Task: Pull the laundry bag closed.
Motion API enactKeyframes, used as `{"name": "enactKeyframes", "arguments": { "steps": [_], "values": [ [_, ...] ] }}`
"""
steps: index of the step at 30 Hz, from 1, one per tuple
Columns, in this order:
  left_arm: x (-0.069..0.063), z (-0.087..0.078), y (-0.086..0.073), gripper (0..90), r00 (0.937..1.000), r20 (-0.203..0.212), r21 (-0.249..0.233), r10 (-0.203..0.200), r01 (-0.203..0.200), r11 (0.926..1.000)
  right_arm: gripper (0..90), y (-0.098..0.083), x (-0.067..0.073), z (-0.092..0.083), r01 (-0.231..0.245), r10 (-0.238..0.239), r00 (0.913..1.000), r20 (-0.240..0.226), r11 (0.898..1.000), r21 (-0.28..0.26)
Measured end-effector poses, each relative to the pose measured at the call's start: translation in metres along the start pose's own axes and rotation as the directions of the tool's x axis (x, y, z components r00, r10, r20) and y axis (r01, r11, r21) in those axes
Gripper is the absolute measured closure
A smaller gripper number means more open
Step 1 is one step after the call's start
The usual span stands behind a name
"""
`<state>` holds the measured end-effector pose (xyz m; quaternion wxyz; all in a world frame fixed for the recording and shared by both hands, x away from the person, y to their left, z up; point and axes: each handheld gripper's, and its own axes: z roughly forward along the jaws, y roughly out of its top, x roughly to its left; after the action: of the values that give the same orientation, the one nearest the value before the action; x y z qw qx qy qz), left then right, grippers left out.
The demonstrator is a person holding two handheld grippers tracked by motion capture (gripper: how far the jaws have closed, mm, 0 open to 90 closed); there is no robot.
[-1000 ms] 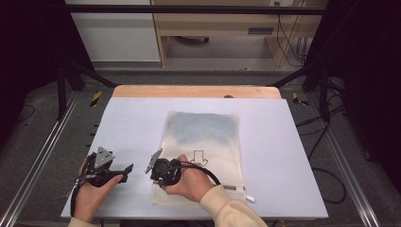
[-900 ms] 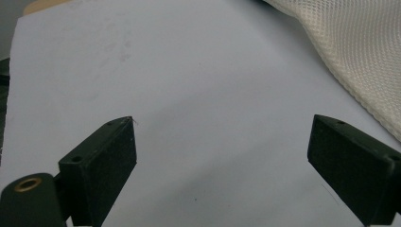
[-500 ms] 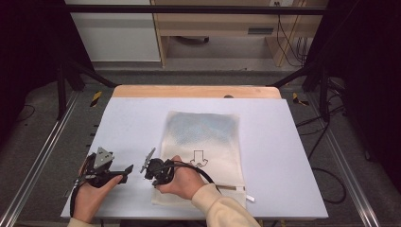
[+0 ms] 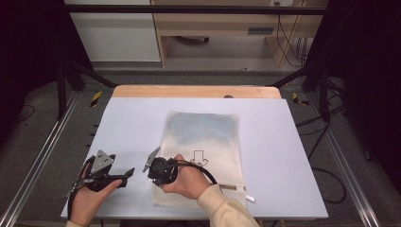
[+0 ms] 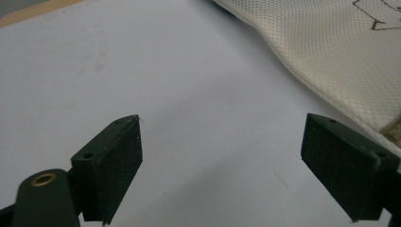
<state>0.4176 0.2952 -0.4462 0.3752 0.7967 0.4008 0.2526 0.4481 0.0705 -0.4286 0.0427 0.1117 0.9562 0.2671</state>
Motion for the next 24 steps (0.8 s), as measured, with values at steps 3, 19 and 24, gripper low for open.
{"name": "enactKeyframes", "arguments": {
  "steps": [3, 19, 24],
  "values": [
    [-0.004, -0.003, -0.001, 11.0, 0.9997, 0.023, 0.004, -0.001, 0.001, 1.0, 81.9, -0.001, -0.001, -0.005, 0.013, -0.013, 0.9999, -0.001, 1.0, -0.024],
    [-0.043, -0.001, -0.001, 6.3, 0.9847, 0.171, 0.044, 0.036, -0.044, 0.9981, 81.9, -0.014, -0.006, -0.007, -0.003, 0.001, 0.9999, -0.014, 0.993, -0.115],
    [-0.055, 0.007, 0.003, 6.7, 0.975, 0.218, 0.038, 0.045, -0.055, 0.9978, 81.9, -0.015, -0.006, -0.008, -0.001, 0.0, 1.0, -0.006, 0.992, -0.125]
  ]
}}
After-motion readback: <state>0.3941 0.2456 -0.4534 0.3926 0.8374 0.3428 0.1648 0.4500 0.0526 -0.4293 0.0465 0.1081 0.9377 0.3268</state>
